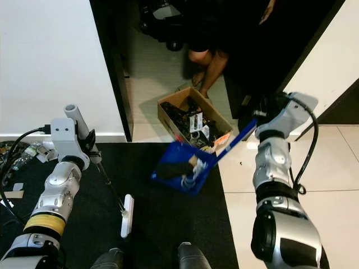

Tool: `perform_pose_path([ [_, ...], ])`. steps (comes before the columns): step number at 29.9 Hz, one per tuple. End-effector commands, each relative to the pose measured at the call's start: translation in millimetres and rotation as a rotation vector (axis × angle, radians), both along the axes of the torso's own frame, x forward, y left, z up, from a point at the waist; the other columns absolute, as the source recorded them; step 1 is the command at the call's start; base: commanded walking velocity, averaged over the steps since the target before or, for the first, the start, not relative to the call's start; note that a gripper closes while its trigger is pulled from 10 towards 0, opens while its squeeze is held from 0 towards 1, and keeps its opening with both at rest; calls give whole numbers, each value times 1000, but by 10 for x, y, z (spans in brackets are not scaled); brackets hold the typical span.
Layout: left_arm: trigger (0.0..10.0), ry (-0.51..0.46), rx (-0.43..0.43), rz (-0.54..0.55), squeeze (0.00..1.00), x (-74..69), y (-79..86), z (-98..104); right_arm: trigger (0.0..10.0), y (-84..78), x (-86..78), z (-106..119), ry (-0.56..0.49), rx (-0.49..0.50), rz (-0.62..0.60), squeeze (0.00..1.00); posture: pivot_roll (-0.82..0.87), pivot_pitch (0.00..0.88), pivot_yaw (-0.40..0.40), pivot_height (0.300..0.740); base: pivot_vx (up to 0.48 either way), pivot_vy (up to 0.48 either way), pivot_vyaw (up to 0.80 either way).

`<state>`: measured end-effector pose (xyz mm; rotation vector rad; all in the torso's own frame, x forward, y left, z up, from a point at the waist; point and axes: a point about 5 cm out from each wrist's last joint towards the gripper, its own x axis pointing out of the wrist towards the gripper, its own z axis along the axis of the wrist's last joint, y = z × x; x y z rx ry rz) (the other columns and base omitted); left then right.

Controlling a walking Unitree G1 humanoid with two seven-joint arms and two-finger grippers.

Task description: Sweep floor

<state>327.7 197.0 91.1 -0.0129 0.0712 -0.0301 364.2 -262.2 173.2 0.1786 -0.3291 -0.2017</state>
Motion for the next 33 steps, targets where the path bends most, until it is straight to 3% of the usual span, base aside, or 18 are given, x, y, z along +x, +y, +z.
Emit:
perform_pose_path([
  [1, 10000, -9, 2, -23, 0, -13, -47, -3, 10000, -75, 6, 217, -90, -1, -19, 0, -28, 74, -12, 740, 259, 0, 0],
  [4, 10000, -19, 18, -45, 0, -11, -68, 11, 10000, -82, 26, 335, -114, -57, -22, 0, -28, 78, -14, 740, 349, 0, 0],
  [25, 10000, -34, 6, -74, 0, -1, -134, 43, 10000, -225, 61, 759, -218, -86, -76, 0, -22, 86, -23, 740, 472, 0, 0],
  [33, 10000, -38, 5, -77, 0, -4, -149, 48, 10000, -258, 53, 768, -219, -86, -86, 0, -20, 86, -23, 740, 480, 0, 0],
])
